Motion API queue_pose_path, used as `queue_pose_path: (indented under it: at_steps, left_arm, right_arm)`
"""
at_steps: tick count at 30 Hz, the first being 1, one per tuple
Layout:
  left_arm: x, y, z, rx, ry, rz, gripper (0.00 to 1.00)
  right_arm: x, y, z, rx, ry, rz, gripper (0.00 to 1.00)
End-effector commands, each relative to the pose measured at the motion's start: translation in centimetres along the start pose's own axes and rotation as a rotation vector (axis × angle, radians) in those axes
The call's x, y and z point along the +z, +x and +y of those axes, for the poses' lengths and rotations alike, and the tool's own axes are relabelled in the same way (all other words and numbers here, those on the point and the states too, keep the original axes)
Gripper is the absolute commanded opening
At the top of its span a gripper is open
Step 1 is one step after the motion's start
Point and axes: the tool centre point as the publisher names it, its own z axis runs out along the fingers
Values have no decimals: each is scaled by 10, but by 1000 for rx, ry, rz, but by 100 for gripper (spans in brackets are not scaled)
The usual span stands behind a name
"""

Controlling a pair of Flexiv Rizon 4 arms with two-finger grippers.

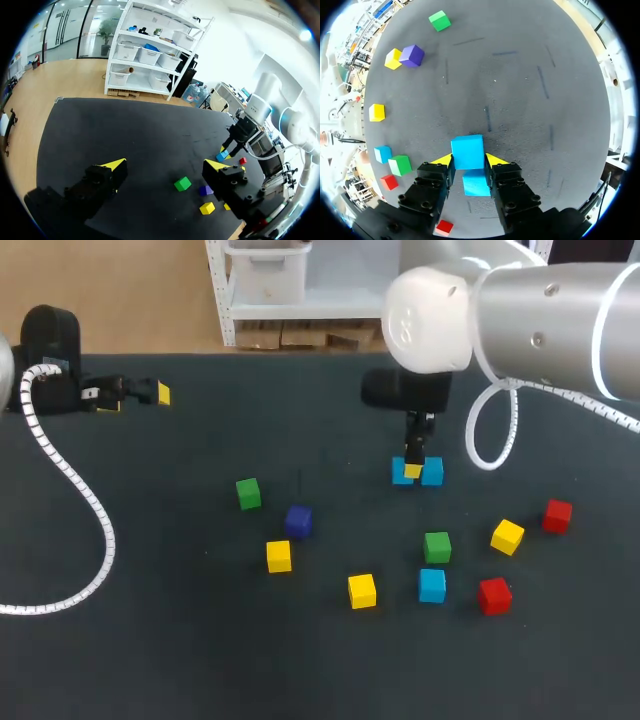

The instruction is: Place the blue cubes, place green cubes on the blue cubes, place the yellow cubes on the green cubes, then place the red cubes on the yellow cubes, and place purple cube on the red cubes.

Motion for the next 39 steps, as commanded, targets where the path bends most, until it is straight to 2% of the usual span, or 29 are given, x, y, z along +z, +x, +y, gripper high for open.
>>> queue_pose_path:
  at_steps: [1,17,18,19,20,32,39]
  left_arm:
    - [0,0,0,0,0,0,100]
    - [0,0,0,0,0,0,100]
    - [0,0,0,0,0,0,100]
    - [0,0,0,0,0,0,100]
    - [0,0,0,0,0,0,100]
    - [0,0,0,0,0,0,100]
    - [0,0,0,0,0,0,100]
  right_arm:
    - [1,-2,-3,3,0,4,0]
    - [7,-5,-9,11,-6,18,2]
    - [7,-5,-9,11,-7,18,26]
    - [7,-5,-9,10,-7,18,42]
    - [8,-5,-9,6,-7,15,100]
    - [-5,-17,-5,-45,51,20,100]
    - [-4,-26,-6,-74,45,36,100]
